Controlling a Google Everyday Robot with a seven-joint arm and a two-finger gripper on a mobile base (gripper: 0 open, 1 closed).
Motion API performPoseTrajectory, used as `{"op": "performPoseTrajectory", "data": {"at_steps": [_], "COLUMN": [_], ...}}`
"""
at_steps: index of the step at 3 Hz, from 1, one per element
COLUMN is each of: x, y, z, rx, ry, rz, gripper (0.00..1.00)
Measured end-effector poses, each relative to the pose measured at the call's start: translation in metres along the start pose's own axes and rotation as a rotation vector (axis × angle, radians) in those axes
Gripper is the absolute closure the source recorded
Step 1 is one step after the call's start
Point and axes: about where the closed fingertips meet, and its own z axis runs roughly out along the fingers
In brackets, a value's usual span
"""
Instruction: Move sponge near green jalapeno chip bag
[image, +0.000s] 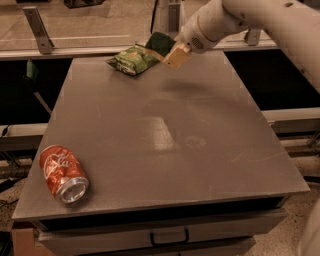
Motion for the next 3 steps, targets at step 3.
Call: {"op": "performPoseTrajectory", "data": {"at_steps": [3], "x": [0.021], "y": [-0.033], "z": [0.091], "rx": [-0.012], "ry": [-0.014], "rz": [0.119], "gripper": [0.84]}}
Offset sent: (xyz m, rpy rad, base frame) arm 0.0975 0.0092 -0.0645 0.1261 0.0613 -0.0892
